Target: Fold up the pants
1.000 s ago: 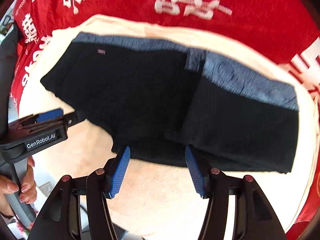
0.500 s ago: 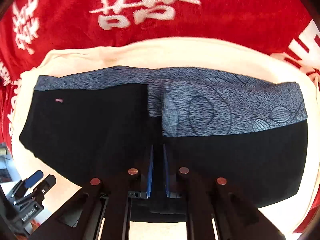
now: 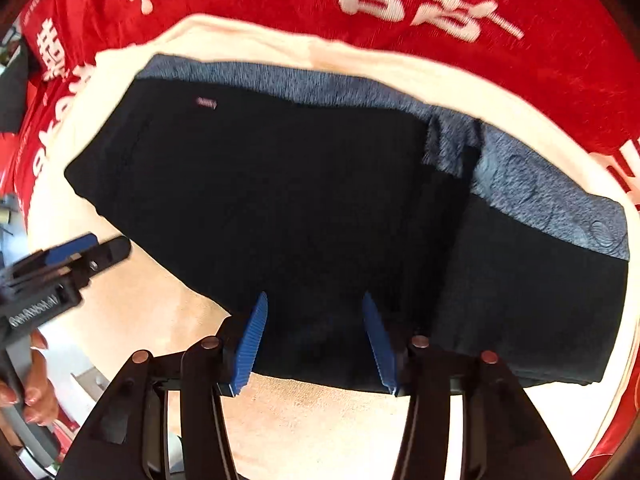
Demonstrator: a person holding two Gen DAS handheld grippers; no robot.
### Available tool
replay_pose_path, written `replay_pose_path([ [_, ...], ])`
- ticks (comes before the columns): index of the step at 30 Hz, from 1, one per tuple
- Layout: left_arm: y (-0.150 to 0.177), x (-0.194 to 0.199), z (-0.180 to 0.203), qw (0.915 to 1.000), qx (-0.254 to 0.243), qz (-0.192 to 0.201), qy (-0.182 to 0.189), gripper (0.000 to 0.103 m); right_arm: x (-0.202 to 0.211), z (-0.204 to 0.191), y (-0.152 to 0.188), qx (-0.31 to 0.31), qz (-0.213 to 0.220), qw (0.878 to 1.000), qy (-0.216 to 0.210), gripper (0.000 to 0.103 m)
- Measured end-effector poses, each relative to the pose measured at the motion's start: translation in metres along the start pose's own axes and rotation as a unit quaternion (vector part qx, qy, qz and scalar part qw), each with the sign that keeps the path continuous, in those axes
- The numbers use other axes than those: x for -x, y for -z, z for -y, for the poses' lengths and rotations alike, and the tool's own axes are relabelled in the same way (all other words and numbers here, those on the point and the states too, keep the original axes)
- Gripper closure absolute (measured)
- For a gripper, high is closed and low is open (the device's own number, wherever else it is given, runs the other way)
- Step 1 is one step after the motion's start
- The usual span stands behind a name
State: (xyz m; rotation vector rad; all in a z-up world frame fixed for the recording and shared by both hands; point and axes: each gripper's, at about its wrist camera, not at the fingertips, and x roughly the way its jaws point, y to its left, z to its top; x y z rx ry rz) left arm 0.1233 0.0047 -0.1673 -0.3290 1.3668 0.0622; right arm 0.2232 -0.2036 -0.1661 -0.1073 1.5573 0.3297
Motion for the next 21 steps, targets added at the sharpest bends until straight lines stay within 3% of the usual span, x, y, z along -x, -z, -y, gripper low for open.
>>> replay_pose_path([
  [2, 0.0, 0.001, 0.0, 1.0, -0.002, 0.007, 0.0, 0.033, -0.009, 0.005, 0.0, -0.015, -0.015, 1.0, -0.006, 0.049],
  [4, 0.0, 0.002, 0.0, 0.9999, -0.003, 0.014, 0.005, 0.016, -0.01, 0.005, 0.0, -0.01, -0.011, 1.0, -0.007, 0.047],
  [13, -0.004, 0.003, -0.001, 0.9991, 0.022, 0.018, 0.03, 0.016, -0.014, 0.005, 0.002, 0.015, -0.015, 1.0, -0.012, 0.036],
  [14, -0.004, 0.002, -0.001, 0.9989, 0.026, 0.017, 0.035, 0.016, -0.017, -0.009, 0.003, 0.016, -0.015, 1.0, -0.012, 0.036],
  [21, -0.004, -0.004, -0.013, 0.9936, 0.083, 0.005, 0.076, 0.016, -0.022, -0.012, 0.004, 0.016, -0.013, 1.0, -0.023, 0.034],
])
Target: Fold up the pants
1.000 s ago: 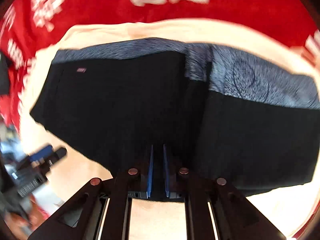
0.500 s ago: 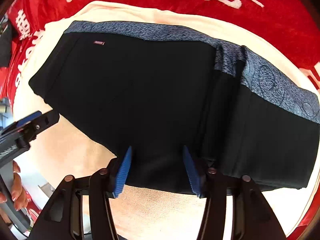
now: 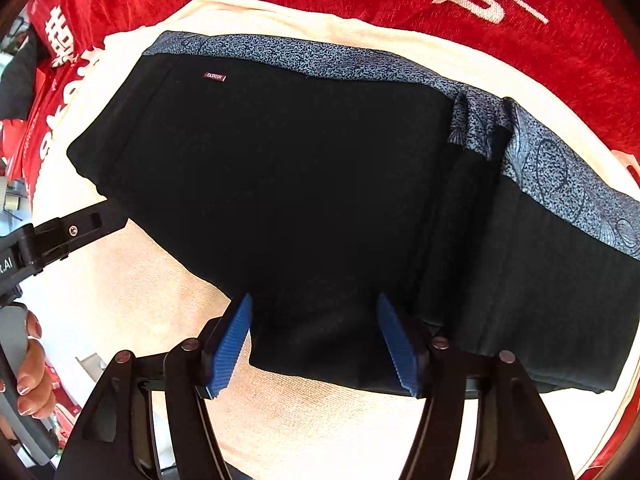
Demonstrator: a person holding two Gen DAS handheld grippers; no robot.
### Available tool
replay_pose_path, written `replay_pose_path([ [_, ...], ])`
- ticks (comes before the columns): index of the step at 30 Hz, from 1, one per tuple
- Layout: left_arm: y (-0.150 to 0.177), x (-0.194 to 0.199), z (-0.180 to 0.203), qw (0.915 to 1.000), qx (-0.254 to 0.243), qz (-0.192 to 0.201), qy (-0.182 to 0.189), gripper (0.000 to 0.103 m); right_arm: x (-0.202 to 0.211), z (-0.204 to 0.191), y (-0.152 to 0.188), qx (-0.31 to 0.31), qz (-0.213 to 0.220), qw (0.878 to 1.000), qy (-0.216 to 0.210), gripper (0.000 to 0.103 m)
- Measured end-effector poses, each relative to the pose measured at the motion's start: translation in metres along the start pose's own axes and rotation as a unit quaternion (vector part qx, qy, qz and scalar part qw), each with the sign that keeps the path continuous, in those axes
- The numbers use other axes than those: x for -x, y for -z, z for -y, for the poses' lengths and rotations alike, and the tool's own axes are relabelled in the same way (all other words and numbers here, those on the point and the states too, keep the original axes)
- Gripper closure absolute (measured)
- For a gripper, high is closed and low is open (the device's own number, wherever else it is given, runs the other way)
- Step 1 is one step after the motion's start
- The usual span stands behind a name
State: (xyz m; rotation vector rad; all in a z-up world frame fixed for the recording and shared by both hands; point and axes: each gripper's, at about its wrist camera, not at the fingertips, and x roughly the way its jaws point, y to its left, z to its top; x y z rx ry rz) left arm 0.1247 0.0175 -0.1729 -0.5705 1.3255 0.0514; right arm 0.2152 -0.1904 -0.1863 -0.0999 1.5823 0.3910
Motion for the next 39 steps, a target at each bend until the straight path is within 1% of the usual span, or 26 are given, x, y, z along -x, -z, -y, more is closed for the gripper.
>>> replay_pose_path([
  [4, -0.007, 0.012, -0.018, 0.9988, 0.029, 0.032, 0.022, 0.016, 0.005, 0.01, 0.001, -0.001, 0.0, 1.0, -0.003, 0.034],
  [6, -0.013, 0.016, -0.032, 0.9969, 0.05, 0.045, 0.04, 0.016, 0.008, 0.011, 0.004, 0.001, 0.001, 1.0, -0.002, 0.034],
  [10, -0.022, 0.015, -0.055, 0.9919, 0.089, 0.055, 0.072, 0.016, 0.012, 0.007, 0.008, 0.006, 0.004, 1.0, 0.002, 0.033],
  [14, -0.026, 0.01, -0.071, 0.9848, 0.116, 0.062, 0.113, 0.016, 0.012, 0.003, 0.01, 0.012, 0.004, 1.0, 0.007, 0.032],
  [16, -0.026, 0.003, -0.078, 0.9784, 0.134, 0.062, 0.144, 0.016, 0.011, 0.002, 0.01, 0.015, 0.003, 1.0, 0.009, 0.032],
  [18, -0.026, -0.003, -0.081, 0.9704, 0.148, 0.07, 0.177, 0.016, 0.011, 0.002, 0.01, 0.017, 0.003, 1.0, 0.01, 0.032],
  [21, -0.029, -0.011, -0.079, 0.9654, 0.153, 0.082, 0.194, 0.016, 0.011, 0.001, 0.009, 0.018, 0.003, 1.0, 0.01, 0.032],
  [25, -0.033, -0.015, -0.079, 0.9632, 0.156, 0.09, 0.199, 0.016, 0.008, 0.001, 0.01, 0.016, 0.003, 1.0, 0.008, 0.032],
  [28, -0.037, -0.01, -0.075, 0.9596, 0.166, 0.092, 0.208, 0.015, 0.009, 0.001, 0.01, 0.016, 0.002, 1.0, 0.008, 0.032],
  [30, -0.042, -0.002, -0.068, 0.9577, 0.152, 0.107, 0.219, 0.015, 0.009, 0.001, 0.01, 0.018, 0.002, 1.0, 0.009, 0.032],
  [31, -0.044, -0.001, -0.066, 0.9588, 0.147, 0.109, 0.218, 0.015, 0.008, 0.001, 0.01, 0.019, 0.003, 1.0, 0.008, 0.032],
  [32, -0.047, -0.004, -0.064, 0.9615, 0.141, 0.107, 0.21, 0.015, 0.008, 0.001, 0.01, 0.019, 0.003, 1.0, 0.008, 0.032],
  [33, -0.051, -0.009, -0.063, 0.9649, 0.142, 0.099, 0.198, 0.015, 0.008, 0.001, 0.01, 0.019, 0.003, 1.0, 0.008, 0.032],
  [34, -0.054, -0.017, -0.064, 0.9664, 0.147, 0.087, 0.191, 0.015, 0.008, 0.002, 0.009, 0.019, 0.003, 1.0, 0.007, 0.031],
  [35, -0.055, -0.021, -0.066, 0.9666, 0.152, 0.081, 0.19, 0.015, 0.007, 0.002, 0.009, 0.019, 0.002, 1.0, 0.006, 0.031],
  [36, -0.057, -0.023, -0.066, 0.9656, 0.155, 0.085, 0.191, 0.015, 0.007, 0.002, 0.009, 0.018, 0.002, 1.0, 0.006, 0.031],
  [37, -0.059, -0.021, -0.066, 0.9665, 0.152, 0.086, 0.188, 0.015, 0.007, 0.003, 0.009, 0.018, 0.002, 1.0, 0.005, 0.031],
  [39, -0.061, -0.021, -0.059, 0.9733, 0.138, 0.082, 0.164, 0.016, 0.008, 0.004, 0.01, 0.019, 0.003, 1.0, 0.002, 0.031],
])
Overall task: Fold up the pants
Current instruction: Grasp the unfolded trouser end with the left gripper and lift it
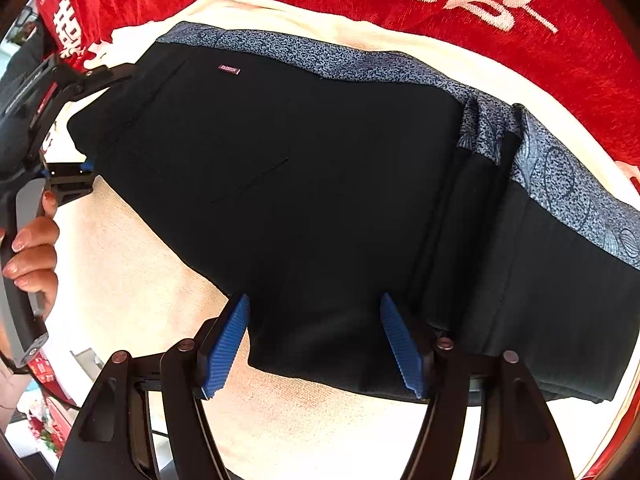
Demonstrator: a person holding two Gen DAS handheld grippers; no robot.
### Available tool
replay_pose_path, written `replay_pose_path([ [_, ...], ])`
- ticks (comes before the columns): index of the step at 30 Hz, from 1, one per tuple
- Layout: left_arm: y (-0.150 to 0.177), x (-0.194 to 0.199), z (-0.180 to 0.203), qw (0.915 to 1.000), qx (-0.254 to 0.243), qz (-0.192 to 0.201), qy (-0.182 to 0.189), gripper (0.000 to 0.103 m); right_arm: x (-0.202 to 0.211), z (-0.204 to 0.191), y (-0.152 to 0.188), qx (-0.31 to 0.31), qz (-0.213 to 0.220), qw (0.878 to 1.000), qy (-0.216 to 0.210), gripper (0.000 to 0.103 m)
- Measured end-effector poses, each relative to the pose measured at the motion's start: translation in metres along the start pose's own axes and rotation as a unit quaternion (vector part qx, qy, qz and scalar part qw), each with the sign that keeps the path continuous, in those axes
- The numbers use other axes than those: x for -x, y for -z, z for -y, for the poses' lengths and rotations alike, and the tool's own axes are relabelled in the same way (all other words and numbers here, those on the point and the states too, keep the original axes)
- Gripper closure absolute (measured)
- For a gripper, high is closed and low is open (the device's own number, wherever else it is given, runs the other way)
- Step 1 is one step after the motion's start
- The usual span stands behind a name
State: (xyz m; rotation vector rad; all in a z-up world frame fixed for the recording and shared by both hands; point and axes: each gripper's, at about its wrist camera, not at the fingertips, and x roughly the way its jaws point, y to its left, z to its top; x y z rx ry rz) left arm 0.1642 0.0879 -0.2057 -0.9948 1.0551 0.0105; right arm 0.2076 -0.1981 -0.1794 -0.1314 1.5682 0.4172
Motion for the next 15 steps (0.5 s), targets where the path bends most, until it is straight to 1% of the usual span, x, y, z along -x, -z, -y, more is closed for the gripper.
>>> replay_pose_path([
  [1, 0.001, 0.0, 0.004, 0.9998, -0.012, 0.004, -0.016, 0.022, 0.001, 0.001, 0.0, 0.0, 0.0, 1.0, -0.001, 0.031],
  [2, 0.002, 0.001, 0.006, 0.9993, -0.022, 0.008, -0.031, 0.031, 0.002, 0.002, -0.001, 0.0, -0.001, 1.0, -0.003, 0.031],
  [3, 0.003, 0.001, 0.01, 0.9972, -0.041, 0.012, -0.061, 0.055, 0.004, 0.003, -0.002, -0.001, -0.003, 1.0, -0.005, 0.031],
  [4, 0.004, 0.0, 0.012, 0.9945, -0.058, 0.014, -0.086, 0.067, 0.008, 0.005, -0.004, -0.004, -0.005, 1.0, -0.01, 0.031],
  [6, 0.007, 0.001, 0.02, 0.9895, -0.097, 0.02, -0.106, 0.07, 0.017, 0.01, -0.008, -0.013, 0.0, 1.0, -0.016, 0.031],
  [7, 0.011, 0.003, 0.027, 0.9848, -0.124, 0.026, -0.119, 0.072, 0.026, 0.014, -0.012, -0.019, 0.008, 1.0, -0.02, 0.031],
  [8, 0.017, 0.004, 0.038, 0.9764, -0.163, 0.035, -0.138, 0.072, 0.032, 0.016, -0.015, -0.023, 0.014, 0.999, -0.023, 0.031],
  [9, 0.027, 0.005, 0.055, 0.9603, -0.221, 0.049, -0.164, 0.072, 0.041, 0.02, -0.02, -0.029, 0.022, 0.999, -0.028, 0.031],
  [10, 0.032, 0.006, 0.064, 0.951, -0.248, 0.057, -0.176, 0.072, 0.052, 0.025, -0.028, -0.035, 0.031, 0.998, -0.036, 0.031],
  [12, 0.049, 0.007, 0.084, 0.9261, -0.312, 0.076, -0.199, 0.072, 0.064, 0.029, -0.044, -0.04, 0.034, 0.997, -0.055, 0.031],
  [14, 0.061, 0.008, 0.096, 0.9071, -0.353, 0.087, -0.212, 0.072, 0.076, 0.029, -0.068, -0.043, 0.032, 0.995, -0.088, 0.031],
  [15, 0.068, 0.008, 0.102, 0.8958, -0.376, 0.092, -0.218, 0.072, 0.081, 0.027, -0.081, -0.041, 0.03, 0.993, -0.104, 0.029],
])
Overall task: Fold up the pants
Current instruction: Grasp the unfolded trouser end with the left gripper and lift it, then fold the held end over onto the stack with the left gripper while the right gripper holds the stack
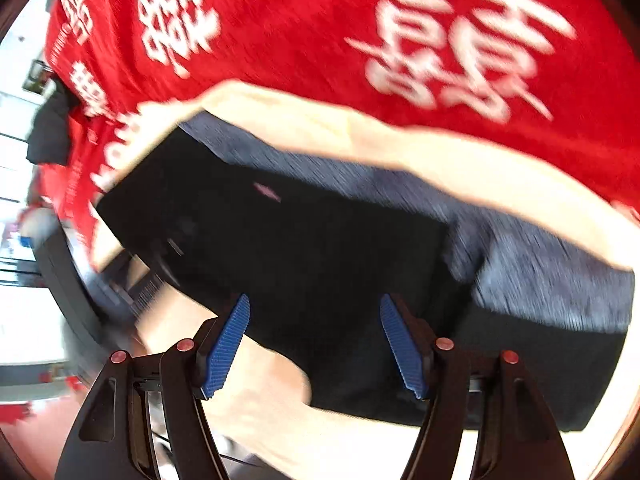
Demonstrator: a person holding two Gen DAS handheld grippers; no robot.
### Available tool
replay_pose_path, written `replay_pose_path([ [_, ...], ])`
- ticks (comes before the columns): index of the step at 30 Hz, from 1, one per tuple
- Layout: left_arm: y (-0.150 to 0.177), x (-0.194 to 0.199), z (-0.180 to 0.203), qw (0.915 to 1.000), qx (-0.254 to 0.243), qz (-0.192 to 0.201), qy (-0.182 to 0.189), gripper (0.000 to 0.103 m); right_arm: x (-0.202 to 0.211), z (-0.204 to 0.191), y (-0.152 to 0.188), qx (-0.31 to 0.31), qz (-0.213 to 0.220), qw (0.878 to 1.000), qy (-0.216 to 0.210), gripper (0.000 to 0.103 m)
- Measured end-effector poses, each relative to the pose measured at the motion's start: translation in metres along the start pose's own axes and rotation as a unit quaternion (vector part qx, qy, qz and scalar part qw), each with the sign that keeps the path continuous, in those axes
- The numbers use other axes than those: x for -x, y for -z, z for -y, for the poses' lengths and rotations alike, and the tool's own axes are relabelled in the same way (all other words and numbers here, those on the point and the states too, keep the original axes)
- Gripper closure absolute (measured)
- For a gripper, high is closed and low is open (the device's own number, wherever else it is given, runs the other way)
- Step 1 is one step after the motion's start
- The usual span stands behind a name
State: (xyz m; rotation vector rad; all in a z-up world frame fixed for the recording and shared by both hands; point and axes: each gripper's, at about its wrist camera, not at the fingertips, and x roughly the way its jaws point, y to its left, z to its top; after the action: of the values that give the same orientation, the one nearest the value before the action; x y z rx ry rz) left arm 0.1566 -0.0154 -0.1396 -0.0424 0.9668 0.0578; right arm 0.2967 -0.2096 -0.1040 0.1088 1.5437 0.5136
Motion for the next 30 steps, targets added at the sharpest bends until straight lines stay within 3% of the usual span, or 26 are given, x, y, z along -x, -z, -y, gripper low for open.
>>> replay_pose_path([
  [2, -0.002, 0.004, 0.008, 0.9997, -0.022, 0.006, -0.007, 0.072, 0.001, -0.015, -0.031, 0.012, -0.018, 0.999, -0.039, 0.022],
  [5, -0.004, 0.007, 0.016, 0.9987, -0.047, 0.014, -0.016, 0.072, -0.01, -0.05, -0.072, 0.037, -0.057, 0.994, -0.091, 0.021],
  [7, -0.004, 0.008, 0.018, 0.9981, -0.057, 0.017, -0.019, 0.072, -0.025, -0.078, -0.091, 0.058, -0.091, 0.989, -0.103, 0.02],
  [13, -0.003, 0.012, 0.02, 0.9969, -0.07, 0.021, -0.029, 0.072, -0.068, -0.154, -0.114, 0.134, -0.161, 0.976, -0.064, 0.02],
  [18, -0.005, 0.018, 0.028, 0.9955, -0.083, 0.027, -0.036, 0.072, -0.101, -0.168, -0.11, 0.161, -0.21, 0.964, 0.005, 0.02],
  [21, -0.006, 0.02, 0.033, 0.9959, -0.085, 0.018, -0.028, 0.072, -0.099, -0.156, -0.103, 0.168, -0.204, 0.964, 0.025, 0.08],
  [30, -0.021, 0.076, 0.094, 0.9879, -0.14, 0.064, 0.017, 0.071, -0.006, -0.09, -0.081, 0.108, -0.099, 0.987, -0.068, 0.084],
])
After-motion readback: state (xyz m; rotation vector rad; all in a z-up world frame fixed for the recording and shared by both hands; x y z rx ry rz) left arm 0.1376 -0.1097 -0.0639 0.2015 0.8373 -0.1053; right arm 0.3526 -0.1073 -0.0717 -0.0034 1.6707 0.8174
